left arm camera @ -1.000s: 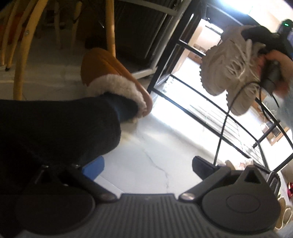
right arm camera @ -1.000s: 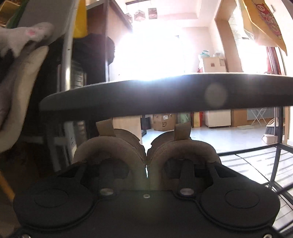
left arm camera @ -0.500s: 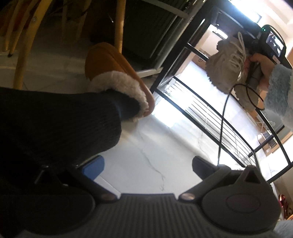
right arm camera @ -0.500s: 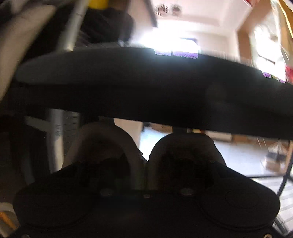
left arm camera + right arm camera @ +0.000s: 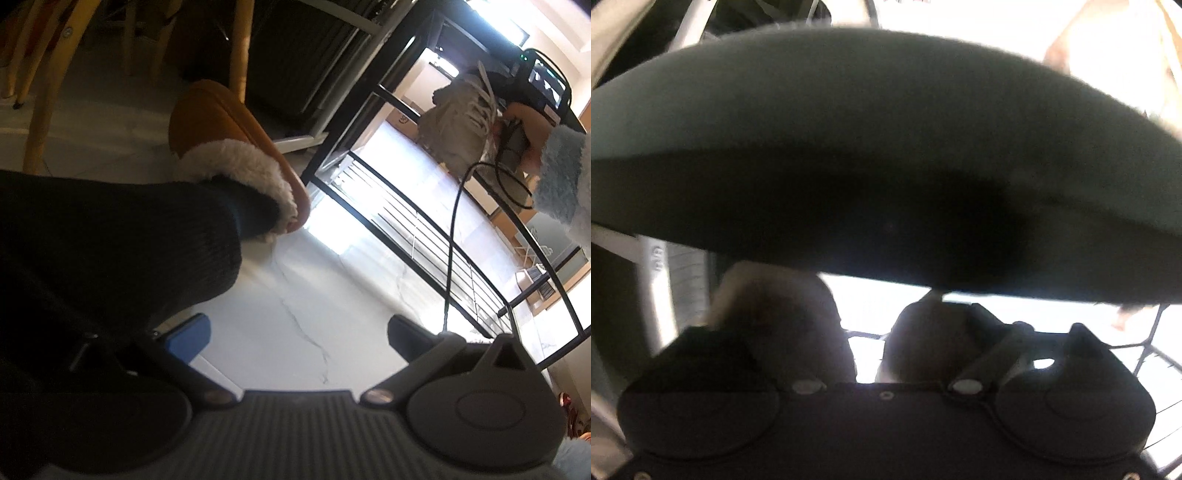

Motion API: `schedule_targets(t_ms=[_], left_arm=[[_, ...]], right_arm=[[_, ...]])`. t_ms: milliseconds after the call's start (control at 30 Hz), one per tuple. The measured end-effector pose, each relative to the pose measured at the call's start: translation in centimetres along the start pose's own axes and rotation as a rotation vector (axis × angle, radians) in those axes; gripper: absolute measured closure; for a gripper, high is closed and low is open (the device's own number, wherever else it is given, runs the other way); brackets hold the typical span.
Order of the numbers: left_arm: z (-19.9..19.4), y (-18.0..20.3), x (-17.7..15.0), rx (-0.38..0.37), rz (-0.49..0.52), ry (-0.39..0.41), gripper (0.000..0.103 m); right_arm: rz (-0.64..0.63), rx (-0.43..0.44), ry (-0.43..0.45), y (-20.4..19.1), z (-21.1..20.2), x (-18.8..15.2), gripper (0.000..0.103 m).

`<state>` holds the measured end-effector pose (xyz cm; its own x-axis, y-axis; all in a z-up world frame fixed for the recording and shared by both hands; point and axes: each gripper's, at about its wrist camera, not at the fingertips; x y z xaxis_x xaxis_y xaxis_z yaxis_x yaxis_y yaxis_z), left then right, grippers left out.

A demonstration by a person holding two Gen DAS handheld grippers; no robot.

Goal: Organize scattered shoes
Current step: 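Lower the beige sneakers onto a rack shelf with the right tool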

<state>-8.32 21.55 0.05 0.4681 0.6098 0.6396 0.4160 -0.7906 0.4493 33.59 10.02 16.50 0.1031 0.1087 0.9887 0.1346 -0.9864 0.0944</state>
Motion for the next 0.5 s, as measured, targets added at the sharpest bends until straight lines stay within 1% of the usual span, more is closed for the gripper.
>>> schedule_targets(t_ms=[100, 333, 433, 467, 500], left_arm=[[0.1, -0.1, 0.0, -0.001, -0.003, -0.004, 0.001], [-0.2, -0.4, 0.1, -0.007, -0.019, 0.001, 0.001], [-0.5, -0.5, 0.1, -0.012, -0.024, 0.004, 0.001], [-0.4, -0.5, 0.1, -0.013, -0.026, 0.003, 0.001], [-0.4, -0.5, 0.1, -0.013, -0.028, 0.002, 0.001]], right_arm=[[-0.036, 0.030, 0.009, 0.4, -0.9, -0.3, 0.005], [0.014, 0.069, -0.029, 2.3, -2.5, -0.1, 0.005], [0.017, 0.125, -0.037, 3.2, -4.4, 0.1, 0.005], [0.004, 0.137, -0.036, 2.9, -4.5, 0.4, 0.006], [-0.031, 0.167, -0.036, 2.7, -4.8, 0.1, 0.008]])
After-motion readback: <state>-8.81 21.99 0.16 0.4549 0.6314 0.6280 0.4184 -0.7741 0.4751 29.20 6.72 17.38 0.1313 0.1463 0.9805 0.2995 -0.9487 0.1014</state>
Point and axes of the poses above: each gripper's, at about its wrist camera, not at the fingertips, and z roughly the way its jaws point, y to its right, x to its top, and after that the axes turned 3 degrees about z, right-handed
